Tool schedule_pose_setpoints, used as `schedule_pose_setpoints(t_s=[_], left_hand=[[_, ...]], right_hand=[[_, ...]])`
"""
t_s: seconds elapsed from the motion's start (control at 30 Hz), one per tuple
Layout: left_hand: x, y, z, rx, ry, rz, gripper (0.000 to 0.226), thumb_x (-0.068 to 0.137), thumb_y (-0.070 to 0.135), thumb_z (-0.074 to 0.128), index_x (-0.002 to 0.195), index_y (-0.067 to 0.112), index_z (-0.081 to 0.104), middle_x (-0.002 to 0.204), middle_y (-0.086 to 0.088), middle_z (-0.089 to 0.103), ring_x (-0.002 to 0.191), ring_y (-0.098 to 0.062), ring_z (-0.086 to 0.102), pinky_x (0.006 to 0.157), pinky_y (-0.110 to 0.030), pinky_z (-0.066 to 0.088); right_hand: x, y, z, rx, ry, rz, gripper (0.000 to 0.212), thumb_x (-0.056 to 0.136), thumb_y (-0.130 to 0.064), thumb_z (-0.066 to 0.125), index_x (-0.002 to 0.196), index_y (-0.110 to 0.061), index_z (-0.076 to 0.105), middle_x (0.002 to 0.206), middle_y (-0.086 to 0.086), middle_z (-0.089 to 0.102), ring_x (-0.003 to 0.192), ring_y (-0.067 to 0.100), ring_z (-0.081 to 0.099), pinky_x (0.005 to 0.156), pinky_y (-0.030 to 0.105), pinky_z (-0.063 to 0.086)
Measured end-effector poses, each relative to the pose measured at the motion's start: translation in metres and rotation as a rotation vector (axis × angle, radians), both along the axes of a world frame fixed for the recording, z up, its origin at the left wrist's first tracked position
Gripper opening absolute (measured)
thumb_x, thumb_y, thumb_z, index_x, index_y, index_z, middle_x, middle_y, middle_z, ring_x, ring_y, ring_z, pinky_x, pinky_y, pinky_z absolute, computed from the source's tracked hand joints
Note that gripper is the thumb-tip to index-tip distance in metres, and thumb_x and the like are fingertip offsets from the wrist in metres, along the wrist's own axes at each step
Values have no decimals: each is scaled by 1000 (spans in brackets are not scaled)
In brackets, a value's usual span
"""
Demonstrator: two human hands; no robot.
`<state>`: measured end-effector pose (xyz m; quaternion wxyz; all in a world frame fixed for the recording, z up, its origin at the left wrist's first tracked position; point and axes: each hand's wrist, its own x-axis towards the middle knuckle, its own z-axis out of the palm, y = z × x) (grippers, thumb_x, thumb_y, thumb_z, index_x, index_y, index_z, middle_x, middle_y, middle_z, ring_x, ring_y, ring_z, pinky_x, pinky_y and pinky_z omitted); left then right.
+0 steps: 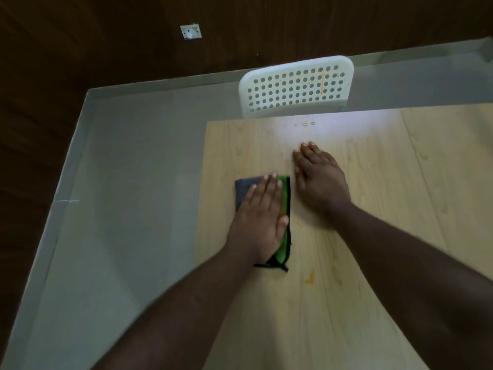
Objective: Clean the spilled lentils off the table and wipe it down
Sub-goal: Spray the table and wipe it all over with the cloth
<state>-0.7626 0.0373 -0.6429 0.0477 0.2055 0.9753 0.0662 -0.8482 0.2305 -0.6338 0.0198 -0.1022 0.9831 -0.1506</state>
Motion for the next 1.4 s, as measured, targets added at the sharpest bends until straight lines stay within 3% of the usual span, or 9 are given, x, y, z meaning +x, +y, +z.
schedule_pose_setpoints(t_s=[0.1,0.2,0.37,0.57,0.73,0.87,1.03,1.23,1.4], left_hand=[[44,-27,2,11,-5,-3,75,107,44,30,168,6,7,177,-9,-3,163,-21,-8,133,-44,5],[31,-56,-3,-39,-11,23,72,108,43,24,167,4,10,176,-13,2,164,-24,-1,131,-48,13],[2,-32,2,-64,-25,285,80,103,49,6,166,0,6,176,-18,-1,163,-29,-1,132,-45,3],[78,6,-3,7,23,119,76,107,46,22,167,2,6,176,-15,-1,163,-26,-4,132,-45,6],[172,-41,0,26,-19,13,71,111,43,26,168,5,5,177,-11,-3,163,-23,-6,132,-47,11],[150,-75,-7,-25,13,99,70,111,43,25,167,3,11,176,-13,4,164,-24,2,130,-49,18],[119,-31,-10,-43,27,310,76,106,46,23,165,-1,16,175,-18,10,163,-30,8,132,-45,7],[203,13,-9,34,27,119,74,109,44,28,167,2,8,176,-15,-1,163,-26,-5,131,-48,10],[249,-26,-6,50,18,79,70,112,41,29,167,4,5,177,-12,-4,163,-23,-5,131,-48,14]], right_hand=[[22,2,7,-19,-22,-11,63,104,-42,29,160,-18,41,169,6,33,160,20,23,129,38,17],[66,8,6,14,-63,18,63,104,-42,28,161,-17,40,170,6,31,160,19,20,129,36,14],[139,36,-3,31,-60,54,64,106,-44,21,164,-21,33,173,2,21,162,17,10,131,38,12],[158,36,-10,-13,-21,13,60,110,-44,19,165,-22,27,174,-1,16,163,16,5,132,45,15],[159,32,-2,-25,-15,-3,65,105,-43,20,163,-18,36,172,4,26,162,21,14,131,44,16],[158,27,-5,-8,13,-14,67,102,-39,20,161,-14,41,170,9,31,161,26,20,131,42,15],[159,28,-10,2,43,1,65,103,-37,23,160,-12,42,169,11,33,160,28,22,131,44,18],[163,30,-7,-31,62,0,60,105,-35,30,158,-12,45,167,11,37,159,27,26,130,46,21],[162,29,-2,-54,24,-17,64,102,-37,27,158,-13,45,168,11,35,160,27,24,131,43,18]])
